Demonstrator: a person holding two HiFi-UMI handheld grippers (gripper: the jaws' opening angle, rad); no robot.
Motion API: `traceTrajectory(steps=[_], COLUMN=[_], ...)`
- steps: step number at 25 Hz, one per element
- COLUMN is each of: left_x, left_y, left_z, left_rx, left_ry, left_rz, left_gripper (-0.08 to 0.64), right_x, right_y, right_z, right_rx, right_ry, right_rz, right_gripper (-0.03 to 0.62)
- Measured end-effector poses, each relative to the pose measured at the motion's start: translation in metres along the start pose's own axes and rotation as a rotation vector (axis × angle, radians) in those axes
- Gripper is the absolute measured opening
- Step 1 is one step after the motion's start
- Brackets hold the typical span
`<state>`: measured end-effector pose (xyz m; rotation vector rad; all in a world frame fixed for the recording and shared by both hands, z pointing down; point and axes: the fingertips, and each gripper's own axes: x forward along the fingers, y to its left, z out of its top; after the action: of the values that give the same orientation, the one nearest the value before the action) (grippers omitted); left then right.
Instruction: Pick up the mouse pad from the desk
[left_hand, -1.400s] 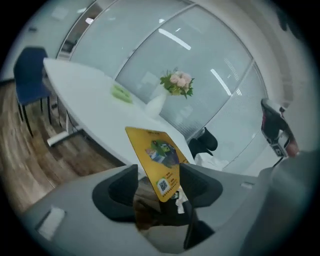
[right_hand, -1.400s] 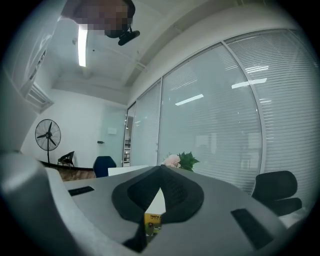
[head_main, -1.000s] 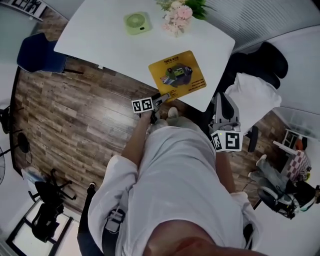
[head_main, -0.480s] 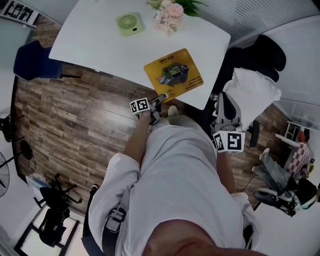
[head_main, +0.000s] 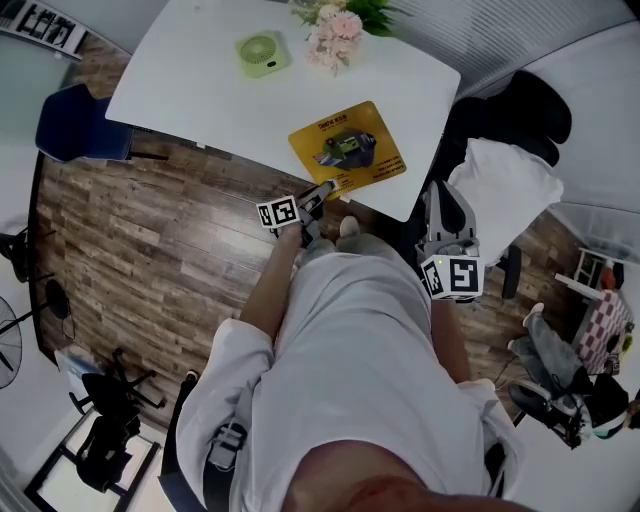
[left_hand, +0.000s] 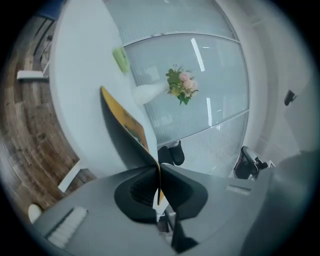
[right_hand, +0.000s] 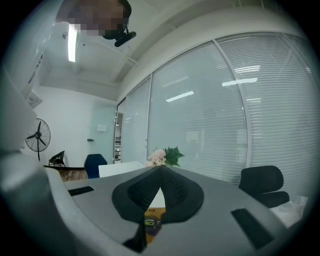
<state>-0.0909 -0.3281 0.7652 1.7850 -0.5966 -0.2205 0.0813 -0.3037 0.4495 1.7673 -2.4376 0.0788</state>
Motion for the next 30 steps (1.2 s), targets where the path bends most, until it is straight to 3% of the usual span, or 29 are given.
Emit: traceTrajectory(steps=[9, 19, 22, 30], left_x=[0.009, -0.006, -0.018, -0.047], left_y=[-0.106, -0.219, -0.255, -0.337], left_z=[0.065, 0.098, 0.108, 0.136], left_rx=[0.470, 1.120, 1.217, 1.361], left_ry=[-0.023, -0.032, -0.100, -0.252], left_rz=[0.019, 0.228, 0.254, 0.272], left_gripper=[0.002, 0.003, 0.002, 0.003], right_x=[-0.004, 0.008, 0.014, 0.032], right_y=[-0.005, -0.002, 0.004, 0.023], right_z=[0.002, 0.021, 0.029, 0.067], right_rx=[0.014, -0.001, -0.007, -0.034], right_ry=[-0.024, -0.076, -0.093, -0.167], right_rz=[0.032, 0.097, 0.128, 0.205], right_gripper=[-0.002, -0.003, -0.002, -0.003])
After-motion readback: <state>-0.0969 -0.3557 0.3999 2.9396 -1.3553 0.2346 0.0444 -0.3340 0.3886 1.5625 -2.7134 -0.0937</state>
